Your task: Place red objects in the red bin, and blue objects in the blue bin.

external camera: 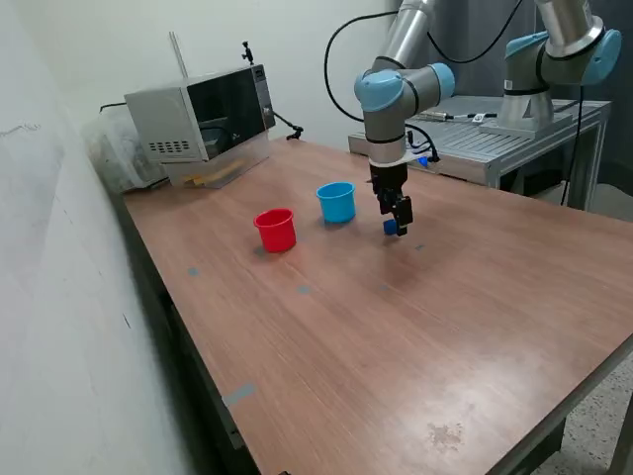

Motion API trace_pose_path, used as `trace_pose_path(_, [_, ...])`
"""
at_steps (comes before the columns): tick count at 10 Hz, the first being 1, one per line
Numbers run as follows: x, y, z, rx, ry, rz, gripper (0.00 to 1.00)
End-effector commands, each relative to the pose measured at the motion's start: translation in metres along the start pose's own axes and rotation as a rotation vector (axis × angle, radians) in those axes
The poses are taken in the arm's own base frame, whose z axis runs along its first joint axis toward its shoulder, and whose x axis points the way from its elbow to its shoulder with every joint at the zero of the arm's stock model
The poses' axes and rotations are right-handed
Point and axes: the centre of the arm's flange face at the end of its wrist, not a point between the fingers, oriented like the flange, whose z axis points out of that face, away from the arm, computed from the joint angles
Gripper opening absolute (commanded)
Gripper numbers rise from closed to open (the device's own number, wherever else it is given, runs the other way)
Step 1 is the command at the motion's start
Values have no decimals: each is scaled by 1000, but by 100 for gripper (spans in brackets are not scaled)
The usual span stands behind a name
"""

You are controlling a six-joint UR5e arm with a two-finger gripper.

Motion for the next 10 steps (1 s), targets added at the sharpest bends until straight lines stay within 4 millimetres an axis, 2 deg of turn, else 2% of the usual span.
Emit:
trace_pose_path(1, [1, 1, 0, -5, 4, -4, 100])
trace_pose_path(6, [1, 1, 6, -2, 3, -3, 100])
trace_pose_path(7, [1, 1, 6, -3, 4, -3, 0])
trace_pose_path(10, [1, 3, 6, -9, 6, -1, 0])
